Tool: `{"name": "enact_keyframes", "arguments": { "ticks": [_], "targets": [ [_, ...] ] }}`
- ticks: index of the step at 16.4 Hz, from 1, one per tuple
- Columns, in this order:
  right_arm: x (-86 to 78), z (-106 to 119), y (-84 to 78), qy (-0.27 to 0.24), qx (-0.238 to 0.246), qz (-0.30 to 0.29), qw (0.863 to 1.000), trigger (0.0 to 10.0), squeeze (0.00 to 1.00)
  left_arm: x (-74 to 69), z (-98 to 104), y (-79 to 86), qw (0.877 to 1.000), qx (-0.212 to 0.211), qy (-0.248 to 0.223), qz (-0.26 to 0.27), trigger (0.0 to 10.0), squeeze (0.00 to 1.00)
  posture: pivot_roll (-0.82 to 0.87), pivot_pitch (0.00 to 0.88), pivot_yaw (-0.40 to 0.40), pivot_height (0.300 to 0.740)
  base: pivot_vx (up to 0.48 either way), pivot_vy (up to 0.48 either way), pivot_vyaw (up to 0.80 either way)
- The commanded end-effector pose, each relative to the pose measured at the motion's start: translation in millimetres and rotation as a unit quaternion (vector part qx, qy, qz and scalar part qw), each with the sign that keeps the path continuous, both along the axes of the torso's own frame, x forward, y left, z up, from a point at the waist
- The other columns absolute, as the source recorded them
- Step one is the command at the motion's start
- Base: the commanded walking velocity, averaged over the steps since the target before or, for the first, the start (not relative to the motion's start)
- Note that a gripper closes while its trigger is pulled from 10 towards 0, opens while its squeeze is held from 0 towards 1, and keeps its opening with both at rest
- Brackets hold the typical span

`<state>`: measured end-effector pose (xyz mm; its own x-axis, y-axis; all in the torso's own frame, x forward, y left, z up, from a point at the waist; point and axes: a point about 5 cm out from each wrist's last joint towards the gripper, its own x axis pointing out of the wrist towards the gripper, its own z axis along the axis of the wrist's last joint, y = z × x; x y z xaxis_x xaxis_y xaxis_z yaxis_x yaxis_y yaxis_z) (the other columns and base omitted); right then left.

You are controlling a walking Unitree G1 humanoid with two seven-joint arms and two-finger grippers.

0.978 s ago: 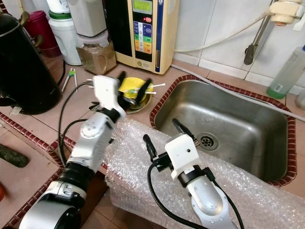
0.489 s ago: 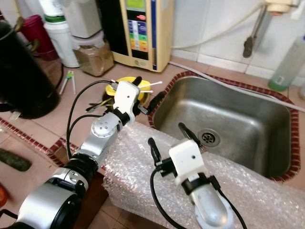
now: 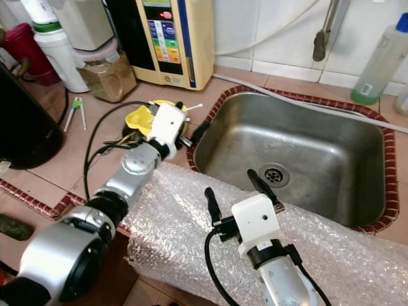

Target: Kitchen organization

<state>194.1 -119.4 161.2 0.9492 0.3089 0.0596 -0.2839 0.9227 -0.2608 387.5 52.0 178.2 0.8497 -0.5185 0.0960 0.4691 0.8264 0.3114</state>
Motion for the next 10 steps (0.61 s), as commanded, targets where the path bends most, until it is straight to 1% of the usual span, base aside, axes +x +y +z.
{"name": "enact_keyframes", "arguments": {
  "ticks": [1, 2, 3, 5, 6, 7, 8, 9, 10],
  "targets": [
    [-3.4, 6, 3.5, -0.007, 0.009, 0.005, 1.000, 10.0, 0.00, 2.5, 2, 4.1, 1.000, 0.008, -0.003, 0.009, 0.0, 0.00, -0.29, 0.171, 0.144, 0.740, 0.000, 0.000, 0.00],
    [-4.0, 6, 4.0, -0.006, 0.011, 0.010, 1.000, 10.0, 0.00, 2.9, 2, 5.4, 1.000, 0.009, -0.002, 0.013, 0.0, 0.00, -0.29, 0.169, 0.139, 0.740, 0.000, 0.000, 0.00],
    [-5.0, 11, 6.6, -0.017, 0.028, 0.028, 0.999, 10.0, 0.00, 3.6, 1, 9.5, 1.000, 0.006, -0.002, 0.021, 0.0, 0.00, -0.29, 0.167, 0.136, 0.740, 0.000, 0.000, 0.00],
    [-3.7, 18, 9.8, -0.023, 0.051, 0.045, 0.997, 10.0, 0.00, 4.1, 0, 13.1, 1.000, 0.003, -0.003, 0.028, 0.0, 0.00, -0.28, 0.161, 0.126, 0.740, 0.000, 0.000, 0.00],
    [-3.1, 19, 11.3, -0.023, 0.055, 0.054, 0.997, 10.0, 0.00, 4.4, 0, 14.8, 0.999, 0.001, -0.003, 0.031, 0.0, 0.00, -0.28, 0.158, 0.122, 0.740, 0.000, 0.000, 0.00],
    [-2.4, 20, 14.3, -0.018, 0.068, 0.069, 0.995, 10.0, 0.00, 4.6, -1, 17.1, 0.999, -0.001, -0.002, 0.036, 0.0, 0.00, -0.27, 0.154, 0.119, 0.740, 0.000, 0.000, 0.00],
    [-2.3, 21, 16.7, -0.011, 0.091, 0.082, 0.992, 10.0, 0.00, 4.7, -1, 18.6, 0.999, -0.002, -0.002, 0.037, 0.0, 0.00, -0.27, 0.154, 0.119, 0.740, 0.000, 0.000, 0.00],
    [-2.5, 22, 18.9, -0.002, 0.099, 0.101, 0.990, 10.0, 0.00, 4.7, -2, 20.5, 0.999, -0.002, -0.001, 0.041, 0.0, 0.00, -0.26, 0.148, 0.113, 0.740, 0.000, 0.000, 0.00],
    [-2.4, 22, 18.8, -0.001, 0.103, 0.104, 0.989, 10.0, 0.00, 4.8, -2, 21.3, 0.999, -0.003, -0.001, 0.042, 0.0, 0.00, -0.26, 0.148, 0.113, 0.740, 0.000, 0.000, 0.00]
  ]
}}
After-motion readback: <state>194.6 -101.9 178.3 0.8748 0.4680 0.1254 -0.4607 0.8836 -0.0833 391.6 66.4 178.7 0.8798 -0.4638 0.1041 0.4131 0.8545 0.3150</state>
